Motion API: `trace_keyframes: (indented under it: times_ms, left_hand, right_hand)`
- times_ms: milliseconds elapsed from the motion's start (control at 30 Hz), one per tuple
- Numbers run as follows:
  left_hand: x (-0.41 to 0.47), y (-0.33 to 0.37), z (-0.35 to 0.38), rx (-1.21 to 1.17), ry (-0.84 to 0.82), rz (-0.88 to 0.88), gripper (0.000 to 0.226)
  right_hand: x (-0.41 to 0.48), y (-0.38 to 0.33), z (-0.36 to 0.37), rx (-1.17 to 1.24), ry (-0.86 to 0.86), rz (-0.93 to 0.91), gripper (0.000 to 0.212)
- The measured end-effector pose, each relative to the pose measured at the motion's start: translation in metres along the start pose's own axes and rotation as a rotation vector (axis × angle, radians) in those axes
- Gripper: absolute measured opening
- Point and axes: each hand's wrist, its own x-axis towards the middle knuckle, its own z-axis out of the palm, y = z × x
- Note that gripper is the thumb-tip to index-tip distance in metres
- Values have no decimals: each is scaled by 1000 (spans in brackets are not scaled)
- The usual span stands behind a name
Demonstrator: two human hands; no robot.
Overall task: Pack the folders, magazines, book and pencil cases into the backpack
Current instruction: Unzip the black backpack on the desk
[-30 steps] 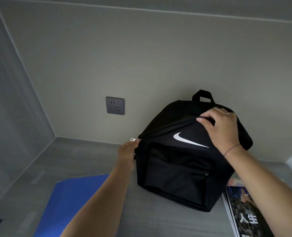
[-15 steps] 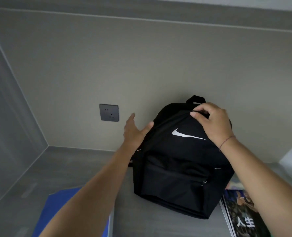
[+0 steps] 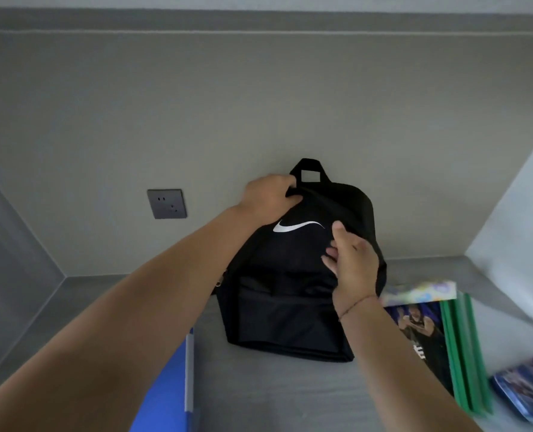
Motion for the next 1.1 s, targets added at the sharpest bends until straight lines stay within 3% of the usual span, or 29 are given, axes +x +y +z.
trace_keyframes:
  times_ms: [67,167,300,367,433,567,667,767,867,1000,1100]
  left_hand:
    - [-2,10,-4,17,13,21,18]
    - [-8,32,-13,-25,-39,67,13]
    - [-14,47,-22,-117,-162,135,17]
    - [-19,43,-31,-212,-292,89,28]
    - [-22,35,-42,-384,-326,-17,31]
    - [-14,5,-60,-516,129,-217,37]
    - [-13,-16,-67,-509,179,-335,35]
    - [-22,-24,-59,-535,58,-378,36]
    - [-46,-27,-39,-583,-165,-365,30]
    - [-103,-29,5,-550,-582,-270,31]
    - [-146,-26,42,-560,-771,-239,34]
  right_hand:
    - [13,-12,6,128,-156,265,41]
    - [33,-44,27,100,-233,327,57]
    - [47,-72,48,-102,-233,313,10]
    - [53,-79,49,-371,-226,223,6]
    - [55,-81,48,-647,-294,52,19]
    - [51,-89,51,-857,-552,-244,36]
    - [47,-101,56,-1117,-762,-557,43]
    - [32,-97,57,-1332,-804,-863,39]
    - [7,-74,36,-1398,-818,-958,33]
    - [-24,-37,-16,-1319,-1090,-819,30]
    - [-41,-5,-49,-1304,-1257,-651,25]
